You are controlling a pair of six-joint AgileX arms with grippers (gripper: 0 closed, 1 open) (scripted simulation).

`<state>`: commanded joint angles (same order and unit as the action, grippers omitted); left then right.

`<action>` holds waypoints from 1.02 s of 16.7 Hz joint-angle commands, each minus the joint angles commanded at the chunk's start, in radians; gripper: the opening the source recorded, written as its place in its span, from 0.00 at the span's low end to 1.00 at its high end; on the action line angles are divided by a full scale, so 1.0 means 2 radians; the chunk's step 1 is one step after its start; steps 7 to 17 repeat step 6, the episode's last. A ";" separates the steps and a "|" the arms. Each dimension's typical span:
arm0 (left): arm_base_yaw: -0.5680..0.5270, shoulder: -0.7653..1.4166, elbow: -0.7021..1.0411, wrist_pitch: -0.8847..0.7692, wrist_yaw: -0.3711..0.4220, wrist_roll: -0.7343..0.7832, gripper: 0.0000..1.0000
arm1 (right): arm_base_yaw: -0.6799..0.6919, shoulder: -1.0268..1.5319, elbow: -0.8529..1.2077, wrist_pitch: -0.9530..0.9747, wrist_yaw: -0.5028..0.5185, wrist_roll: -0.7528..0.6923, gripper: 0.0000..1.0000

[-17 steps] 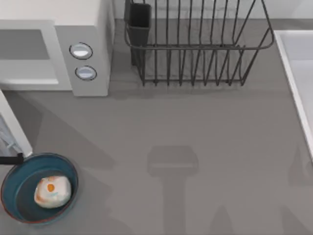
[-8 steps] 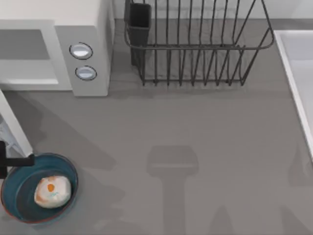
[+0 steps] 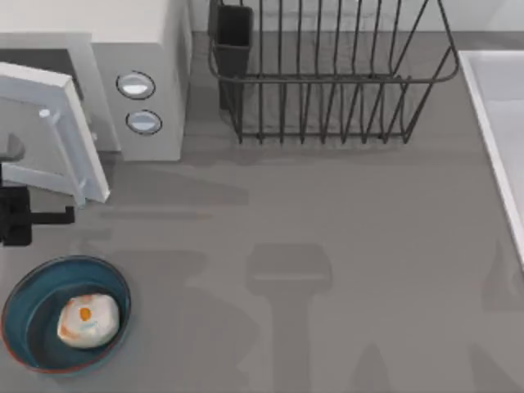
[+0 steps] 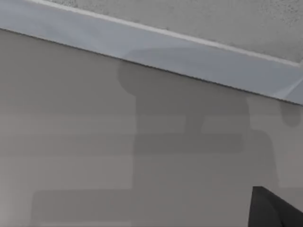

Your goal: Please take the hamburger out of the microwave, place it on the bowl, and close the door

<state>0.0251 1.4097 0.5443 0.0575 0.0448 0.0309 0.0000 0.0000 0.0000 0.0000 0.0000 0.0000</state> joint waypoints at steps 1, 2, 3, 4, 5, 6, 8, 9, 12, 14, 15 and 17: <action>-0.001 0.026 0.014 0.011 -0.001 -0.001 0.00 | 0.000 0.000 0.000 0.000 0.000 0.000 1.00; -0.003 0.046 0.027 0.020 -0.002 -0.001 0.00 | 0.000 0.000 0.000 0.000 0.000 0.000 1.00; -0.004 0.062 0.037 0.028 -0.002 -0.002 0.00 | 0.000 0.000 0.000 0.000 0.000 0.000 1.00; -0.005 0.072 0.045 0.034 -0.003 -0.002 0.00 | 0.000 0.000 0.000 0.000 0.000 0.000 1.00; -0.005 0.077 0.049 0.036 -0.003 -0.002 0.00 | 0.000 0.000 0.000 0.000 0.000 0.000 1.00; -0.005 0.077 0.049 0.037 -0.003 -0.002 0.00 | 0.000 0.000 0.000 0.000 0.000 0.000 1.00; -0.005 0.077 0.049 0.037 -0.003 -0.002 0.00 | 0.000 0.000 0.000 0.000 0.000 0.000 1.00; -0.005 0.077 0.049 0.037 -0.003 -0.002 0.00 | 0.000 0.000 0.000 0.000 0.000 0.000 1.00; -0.005 0.077 0.049 0.037 -0.003 -0.002 0.00 | 0.000 0.000 0.000 0.000 0.000 0.000 1.00; -0.005 0.077 0.049 0.037 -0.003 -0.002 0.00 | 0.000 0.000 0.000 0.000 0.000 0.000 1.00; -0.005 0.077 0.049 0.037 -0.003 -0.002 0.00 | 0.000 0.000 0.000 0.000 0.000 0.000 1.00; -0.005 0.077 0.049 0.037 -0.003 -0.002 0.00 | 0.000 0.000 0.000 0.000 0.000 0.000 1.00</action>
